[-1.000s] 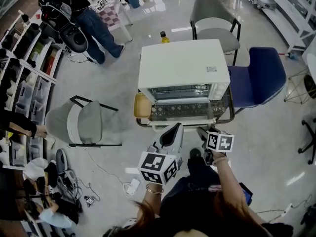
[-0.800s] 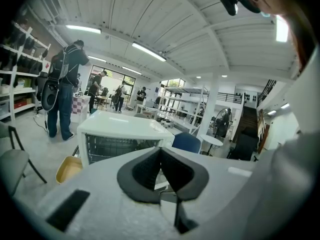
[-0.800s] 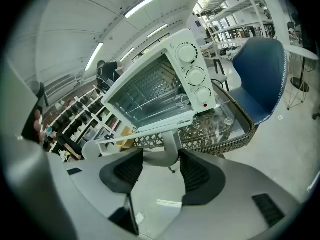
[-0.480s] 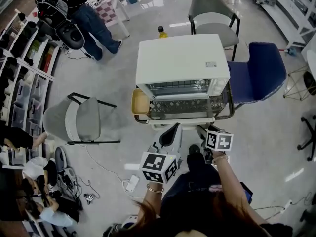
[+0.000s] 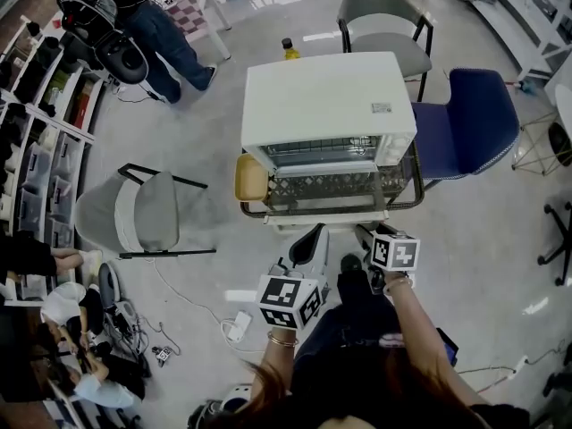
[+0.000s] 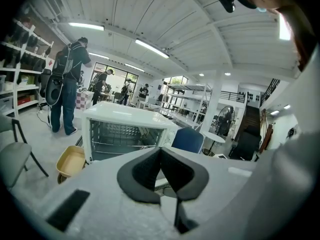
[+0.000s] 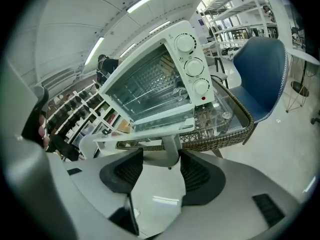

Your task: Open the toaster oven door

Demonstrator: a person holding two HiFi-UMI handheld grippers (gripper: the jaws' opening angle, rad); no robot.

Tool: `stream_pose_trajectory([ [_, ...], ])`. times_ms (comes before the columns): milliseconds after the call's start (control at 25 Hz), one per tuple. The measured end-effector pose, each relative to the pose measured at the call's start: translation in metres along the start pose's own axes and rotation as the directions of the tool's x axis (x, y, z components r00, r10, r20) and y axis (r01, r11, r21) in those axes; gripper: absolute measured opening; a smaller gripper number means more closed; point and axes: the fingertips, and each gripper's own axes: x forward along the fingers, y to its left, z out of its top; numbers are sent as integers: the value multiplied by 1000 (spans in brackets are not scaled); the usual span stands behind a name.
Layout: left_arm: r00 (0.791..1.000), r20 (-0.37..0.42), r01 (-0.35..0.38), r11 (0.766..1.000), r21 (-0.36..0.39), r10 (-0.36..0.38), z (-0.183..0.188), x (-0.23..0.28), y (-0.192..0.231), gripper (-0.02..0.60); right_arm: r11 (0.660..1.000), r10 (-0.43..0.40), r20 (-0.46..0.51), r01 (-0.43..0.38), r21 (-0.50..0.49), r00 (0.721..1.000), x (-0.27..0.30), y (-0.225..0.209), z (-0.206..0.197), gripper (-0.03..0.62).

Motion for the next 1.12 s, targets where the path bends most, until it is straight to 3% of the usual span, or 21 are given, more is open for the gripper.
stream_pose_trajectory([
  [320,1000,-21,-3,999,36,4,-22,7,1,14,999,-24,-22,23,-28,999,5,-6,-7,229],
  [1120,999,-32,12,1000,6,-12,-65,26,12,14,995,-66,-69,61,-76,995,32,-28,-44,225],
])
